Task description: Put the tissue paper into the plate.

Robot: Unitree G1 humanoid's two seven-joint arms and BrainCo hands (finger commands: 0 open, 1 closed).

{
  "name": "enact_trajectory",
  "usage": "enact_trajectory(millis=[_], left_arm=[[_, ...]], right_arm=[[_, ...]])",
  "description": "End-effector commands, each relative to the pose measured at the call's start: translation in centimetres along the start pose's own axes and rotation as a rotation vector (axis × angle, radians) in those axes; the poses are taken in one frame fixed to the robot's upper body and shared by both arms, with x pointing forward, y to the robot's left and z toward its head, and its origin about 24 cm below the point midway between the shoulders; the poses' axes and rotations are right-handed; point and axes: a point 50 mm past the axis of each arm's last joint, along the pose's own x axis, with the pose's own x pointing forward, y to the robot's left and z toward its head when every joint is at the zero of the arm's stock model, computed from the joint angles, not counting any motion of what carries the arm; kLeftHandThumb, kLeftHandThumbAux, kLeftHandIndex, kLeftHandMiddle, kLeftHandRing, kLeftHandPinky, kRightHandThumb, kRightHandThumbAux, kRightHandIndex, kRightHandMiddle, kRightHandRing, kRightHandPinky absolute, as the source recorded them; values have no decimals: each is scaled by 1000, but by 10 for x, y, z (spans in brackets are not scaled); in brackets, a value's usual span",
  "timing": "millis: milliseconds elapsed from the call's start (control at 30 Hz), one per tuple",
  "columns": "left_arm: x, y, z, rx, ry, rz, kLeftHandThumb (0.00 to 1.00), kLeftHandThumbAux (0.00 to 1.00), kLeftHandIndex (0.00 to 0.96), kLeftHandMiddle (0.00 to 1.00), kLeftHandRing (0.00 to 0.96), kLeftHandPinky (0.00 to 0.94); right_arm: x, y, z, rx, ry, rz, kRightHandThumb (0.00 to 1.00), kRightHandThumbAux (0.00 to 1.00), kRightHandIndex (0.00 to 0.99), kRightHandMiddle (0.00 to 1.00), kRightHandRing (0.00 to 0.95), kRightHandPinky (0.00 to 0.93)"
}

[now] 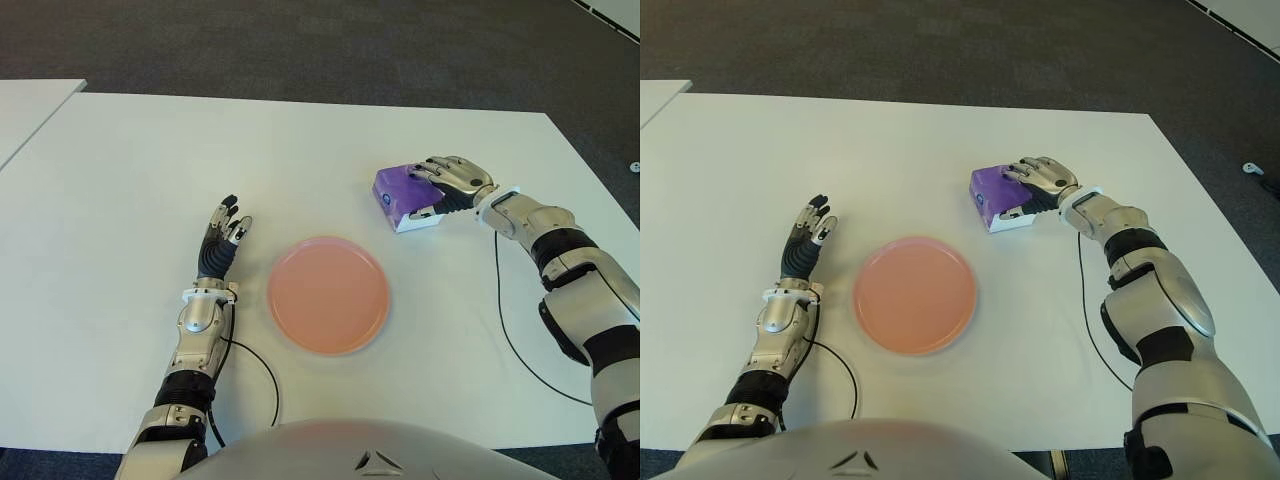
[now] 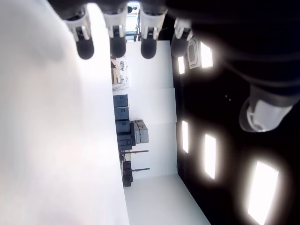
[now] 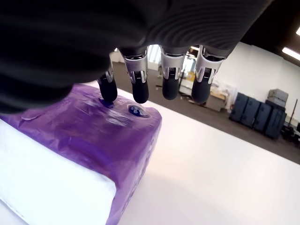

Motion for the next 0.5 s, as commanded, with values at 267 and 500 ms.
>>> enact_trajectory(millis=[267,500], left_arm=[[-16,3,-22,-11,121,25,0,425,0,0,0,0],[-17,3,-22,-14,120,26,0,431,0,0,0,0]], right_arm=[[5,-2,7,2,-18,-35,377,168,0,0,0,0],[6,-3,8,6,-19,-51,378,178,0,0,0,0]])
